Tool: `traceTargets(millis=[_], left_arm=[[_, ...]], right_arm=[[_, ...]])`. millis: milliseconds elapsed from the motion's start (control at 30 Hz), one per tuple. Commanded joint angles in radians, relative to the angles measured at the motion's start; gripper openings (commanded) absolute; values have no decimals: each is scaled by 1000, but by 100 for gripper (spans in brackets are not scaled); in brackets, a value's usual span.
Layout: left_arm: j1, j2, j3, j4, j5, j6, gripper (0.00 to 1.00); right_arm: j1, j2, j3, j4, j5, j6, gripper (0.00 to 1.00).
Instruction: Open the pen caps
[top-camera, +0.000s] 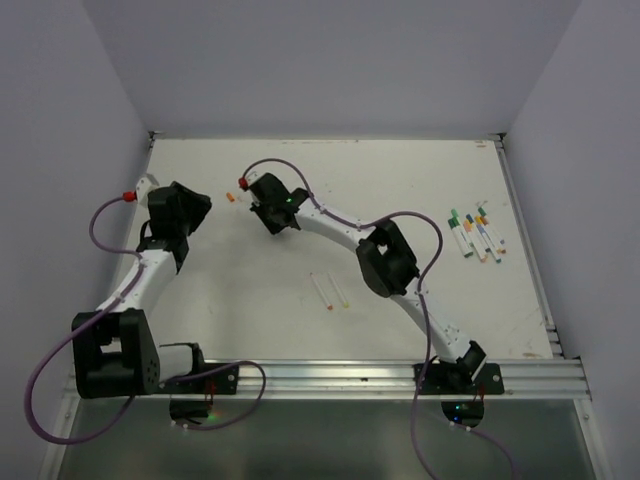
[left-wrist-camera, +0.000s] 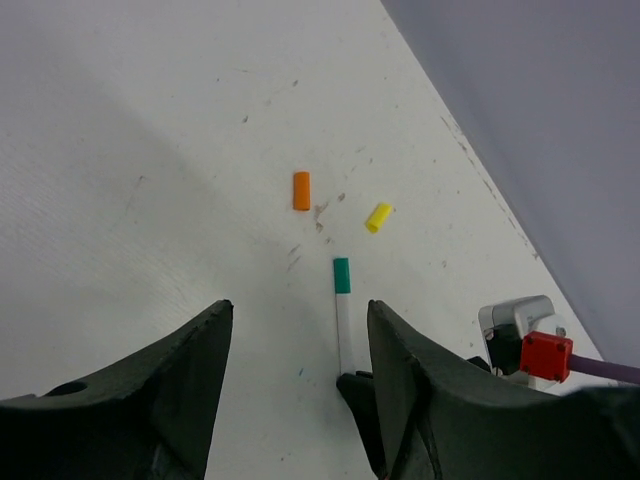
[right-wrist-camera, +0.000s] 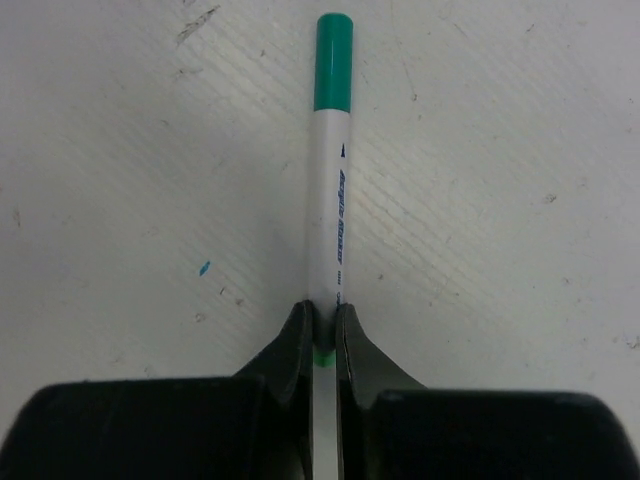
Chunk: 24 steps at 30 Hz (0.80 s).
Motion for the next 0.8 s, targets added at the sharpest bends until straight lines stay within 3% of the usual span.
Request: traceTargets(millis=[0,67,133,200,300,467,767], left_arm=[[28,15,-9,113,137,25,60],[34,70,-3,172,244,55,59],[35,166,34,253,441,72,55],[32,227,36,392,620,50,55],[16,297,-18,614,754,-39,55],[-47,383,-1,724,858,-69,55],[-153,426,7,772,871,-79,55]], right_arm=[[-3,-115,-200,46,63,-22,0],[-4,-234,-428,159,9,-10,0],[-4,-386,-585,259,-43,16,0],[-6,-507,-667,293,-84,47,0],[-7,-638,-802,348,-137,77,0],[-21,-750,-934,371,-207,120,0],[-24,-790,-947,399,-210,144,0]])
